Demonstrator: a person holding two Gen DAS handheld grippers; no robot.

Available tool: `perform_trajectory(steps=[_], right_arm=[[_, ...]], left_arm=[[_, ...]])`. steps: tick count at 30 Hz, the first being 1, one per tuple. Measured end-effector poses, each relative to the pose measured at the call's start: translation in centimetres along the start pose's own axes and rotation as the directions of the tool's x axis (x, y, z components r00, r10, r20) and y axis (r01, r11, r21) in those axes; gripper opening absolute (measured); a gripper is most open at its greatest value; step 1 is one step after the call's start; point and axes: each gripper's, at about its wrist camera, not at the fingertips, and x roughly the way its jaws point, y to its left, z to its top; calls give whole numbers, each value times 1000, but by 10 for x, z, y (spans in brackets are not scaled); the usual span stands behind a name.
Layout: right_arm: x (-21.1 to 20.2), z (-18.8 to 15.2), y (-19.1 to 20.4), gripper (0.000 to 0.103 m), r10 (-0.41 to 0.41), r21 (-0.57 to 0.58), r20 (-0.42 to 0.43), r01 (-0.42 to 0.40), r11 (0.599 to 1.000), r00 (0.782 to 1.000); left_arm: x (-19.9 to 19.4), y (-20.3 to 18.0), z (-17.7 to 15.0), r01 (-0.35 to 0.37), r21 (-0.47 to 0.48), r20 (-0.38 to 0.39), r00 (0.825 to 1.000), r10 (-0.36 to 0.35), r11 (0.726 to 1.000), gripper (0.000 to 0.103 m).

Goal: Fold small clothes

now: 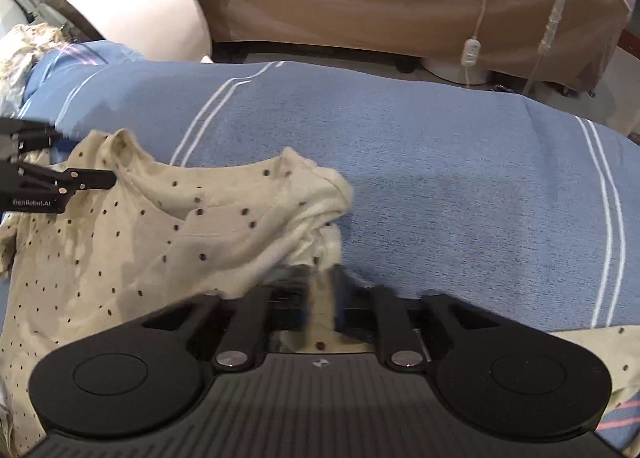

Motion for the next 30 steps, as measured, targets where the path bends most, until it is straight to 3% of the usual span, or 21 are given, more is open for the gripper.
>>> perform_trajectory(steps=[1,2,5,9,11,12,13,14,15,17,19,21,22,24,26,27,28,30], right_arm=[[-3,1,-4,3,-5,13,4,5,1000,1000],[-8,2,-6,3,-18,18,9,18,1000,1000],[-25,14,-20,3,-119,0,36,119,993,992],[-37,38,-48,0,-277,34,66,275,961,959],[-33,42,-56,0,-365,14,65,364,931,929],[-31,42,-62,1,-355,45,38,353,935,934],[-34,40,-62,2,-326,71,41,323,944,944],[-41,37,-58,4,-283,85,74,277,957,956],[-48,32,-49,16,-237,74,113,230,970,965],[-53,23,-31,36,-179,41,129,175,984,975],[-49,14,-16,59,-138,25,109,136,990,984],[-43,-4,-5,65,-144,1,59,144,990,988],[-41,-13,-1,63,-172,14,43,172,985,984],[-54,-34,5,63,-195,118,57,187,975,979],[-74,-60,10,73,-139,217,107,113,970,985],[-85,-75,14,84,-125,254,127,89,963,984],[-95,-89,18,90,-135,279,142,91,956,981],[-111,-115,20,90,-198,324,149,141,935,969]], left_arm=[[-2,-3,0,-11,17,13,1000,11,1000,12],[-3,-5,3,-31,26,21,999,31,999,6],[-11,11,15,-115,-17,68,991,116,993,6],[-8,50,29,-184,-135,2,983,186,974,7],[-12,61,28,-177,-160,6,984,180,971,15],[-14,61,27,-184,-162,11,982,188,970,34],[-17,62,27,-220,-148,15,974,225,964,62],[-20,62,26,-264,-136,26,962,270,955,73],[-25,60,23,-299,-133,43,951,307,945,87],[-31,61,21,-305,-162,53,947,316,939,91],[-38,63,18,-258,-230,51,960,276,938,91],[-48,58,10,-225,-300,55,966,252,927,93],[-54,52,4,-202,-325,57,971,233,924,94],[-66,35,-11,-159,-341,70,979,193,927,95],[-79,7,-35,-135,-335,74,983,169,932,102],[-84,-8,-47,-127,-326,69,985,157,937,103],[-89,-26,-62,-116,-309,57,989,140,944,103],[-95,-61,-88,-101,-271,15,994,109,957,103]])
